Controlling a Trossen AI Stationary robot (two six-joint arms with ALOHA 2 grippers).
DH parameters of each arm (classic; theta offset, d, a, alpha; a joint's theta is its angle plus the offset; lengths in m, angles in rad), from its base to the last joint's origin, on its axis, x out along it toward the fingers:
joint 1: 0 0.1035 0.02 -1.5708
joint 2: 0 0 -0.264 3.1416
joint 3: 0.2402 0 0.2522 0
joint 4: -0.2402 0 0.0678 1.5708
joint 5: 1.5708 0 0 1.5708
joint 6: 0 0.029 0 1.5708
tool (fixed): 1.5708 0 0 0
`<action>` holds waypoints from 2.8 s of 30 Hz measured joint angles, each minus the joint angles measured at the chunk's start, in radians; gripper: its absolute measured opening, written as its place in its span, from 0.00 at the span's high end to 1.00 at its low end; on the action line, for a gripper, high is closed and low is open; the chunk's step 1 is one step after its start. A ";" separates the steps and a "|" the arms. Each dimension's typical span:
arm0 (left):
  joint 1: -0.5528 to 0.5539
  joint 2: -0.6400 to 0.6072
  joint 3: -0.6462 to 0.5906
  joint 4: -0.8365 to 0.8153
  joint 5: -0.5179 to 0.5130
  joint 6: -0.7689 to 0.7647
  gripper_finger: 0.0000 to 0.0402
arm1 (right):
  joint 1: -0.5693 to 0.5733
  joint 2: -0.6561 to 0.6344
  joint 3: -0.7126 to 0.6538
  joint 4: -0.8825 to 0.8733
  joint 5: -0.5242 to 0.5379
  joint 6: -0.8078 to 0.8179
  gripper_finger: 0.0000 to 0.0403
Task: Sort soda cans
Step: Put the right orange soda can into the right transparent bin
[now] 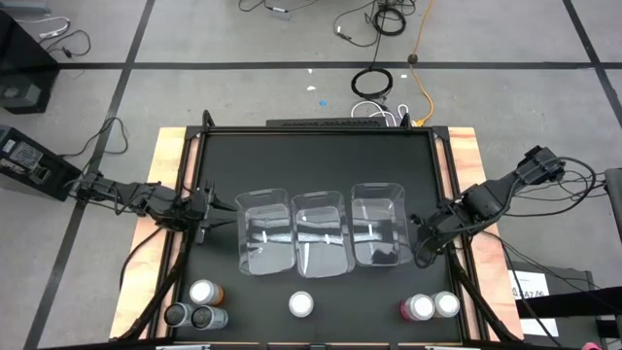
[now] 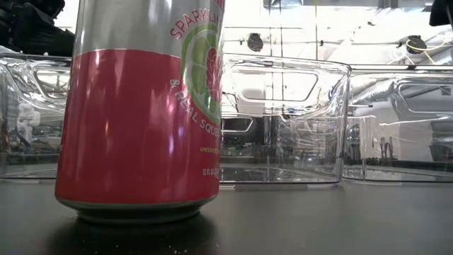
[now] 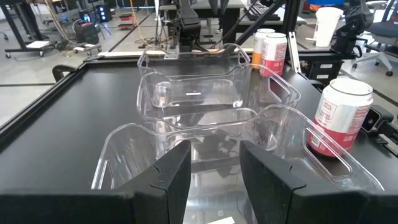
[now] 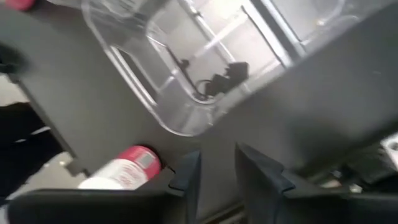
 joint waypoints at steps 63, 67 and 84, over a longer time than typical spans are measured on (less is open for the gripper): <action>0.000 0.000 0.000 -0.001 0.000 0.000 0.63 | 0.000 0.000 0.000 0.003 0.005 -0.092 0.11; 0.000 0.000 0.000 -0.001 0.000 0.000 0.63 | 0.000 0.002 0.000 0.042 -0.019 -0.091 0.11; 0.000 0.000 0.000 -0.001 0.000 -0.025 0.63 | 0.258 0.089 0.043 -0.054 -0.073 0.035 0.11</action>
